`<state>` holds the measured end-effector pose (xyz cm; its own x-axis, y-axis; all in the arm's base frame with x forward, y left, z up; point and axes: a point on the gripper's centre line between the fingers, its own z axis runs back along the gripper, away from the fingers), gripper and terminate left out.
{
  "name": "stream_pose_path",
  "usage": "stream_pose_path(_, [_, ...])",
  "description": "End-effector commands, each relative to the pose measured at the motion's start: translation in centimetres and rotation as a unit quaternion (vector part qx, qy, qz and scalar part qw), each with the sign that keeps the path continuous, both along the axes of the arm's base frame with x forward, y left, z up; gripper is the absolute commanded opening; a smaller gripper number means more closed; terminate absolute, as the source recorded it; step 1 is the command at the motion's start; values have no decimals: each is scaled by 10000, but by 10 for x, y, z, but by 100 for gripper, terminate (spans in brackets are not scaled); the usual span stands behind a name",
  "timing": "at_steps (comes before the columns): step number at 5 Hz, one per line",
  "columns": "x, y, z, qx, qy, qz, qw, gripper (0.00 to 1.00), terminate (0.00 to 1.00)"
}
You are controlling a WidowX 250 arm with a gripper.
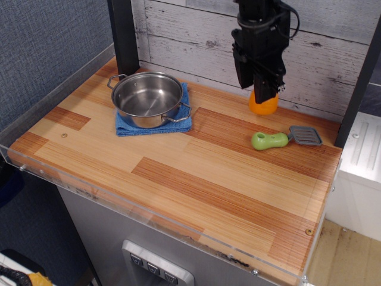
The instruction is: Place the carrot behind the green spatula
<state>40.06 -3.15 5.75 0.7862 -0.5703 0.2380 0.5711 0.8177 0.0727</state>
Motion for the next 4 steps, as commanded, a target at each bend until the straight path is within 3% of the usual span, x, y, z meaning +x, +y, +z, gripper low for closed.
stream_pose_path(1, [-1, -7, 0, 31, -122, -226, 9997, 0, 0])
stream_pose_path(2, [-4, -6, -4, 53, -116, -162, 9998, 0, 0])
stream_pose_path(3, [-8, 0, 1, 260, -99, 366, 9989, 100, 0])
stream_pose_path(4, [-8, 1, 0, 198, -72, 375, 9991, 100, 0])
